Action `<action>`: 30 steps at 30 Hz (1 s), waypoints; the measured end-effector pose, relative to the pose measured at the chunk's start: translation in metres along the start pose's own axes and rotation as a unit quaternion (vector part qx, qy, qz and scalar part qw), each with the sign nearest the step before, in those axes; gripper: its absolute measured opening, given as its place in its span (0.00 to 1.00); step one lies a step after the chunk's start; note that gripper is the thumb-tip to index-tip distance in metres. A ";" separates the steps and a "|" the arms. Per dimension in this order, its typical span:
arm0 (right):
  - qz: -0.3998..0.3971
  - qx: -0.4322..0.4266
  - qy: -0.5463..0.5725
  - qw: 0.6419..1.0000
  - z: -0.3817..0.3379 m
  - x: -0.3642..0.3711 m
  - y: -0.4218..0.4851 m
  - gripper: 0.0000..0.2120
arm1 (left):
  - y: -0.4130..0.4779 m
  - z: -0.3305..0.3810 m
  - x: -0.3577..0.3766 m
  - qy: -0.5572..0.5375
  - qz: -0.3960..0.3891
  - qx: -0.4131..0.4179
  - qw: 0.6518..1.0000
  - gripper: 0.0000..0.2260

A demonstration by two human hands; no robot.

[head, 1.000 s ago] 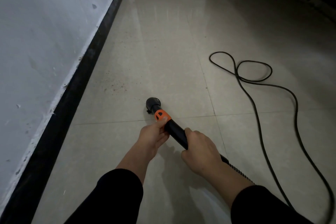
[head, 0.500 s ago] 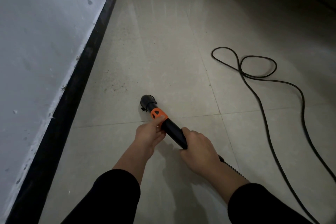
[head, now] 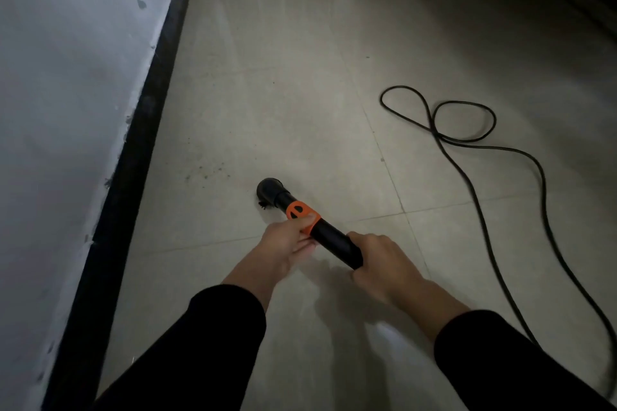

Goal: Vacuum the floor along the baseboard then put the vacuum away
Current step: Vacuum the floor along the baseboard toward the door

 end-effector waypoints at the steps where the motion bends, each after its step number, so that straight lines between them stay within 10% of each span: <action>1: -0.003 0.010 -0.012 1.000 0.001 -0.006 0.003 0.08 | 0.000 0.005 0.006 0.000 -0.005 -0.009 1.000 0.15; 13: -0.032 0.147 -0.112 0.982 -0.005 -0.069 0.040 0.11 | 0.024 0.056 0.057 -0.001 -0.083 -0.067 0.994 0.18; 30: -0.085 0.097 -0.152 0.980 0.014 -0.084 0.084 0.09 | 0.056 0.071 0.075 0.013 -0.050 -0.069 0.996 0.19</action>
Point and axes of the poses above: each hand's wrist, its own y-axis towards the middle knuckle, its own x-axis out of the palm, z = x × y, the point moved 5 cm from there along y, towards the middle knuckle
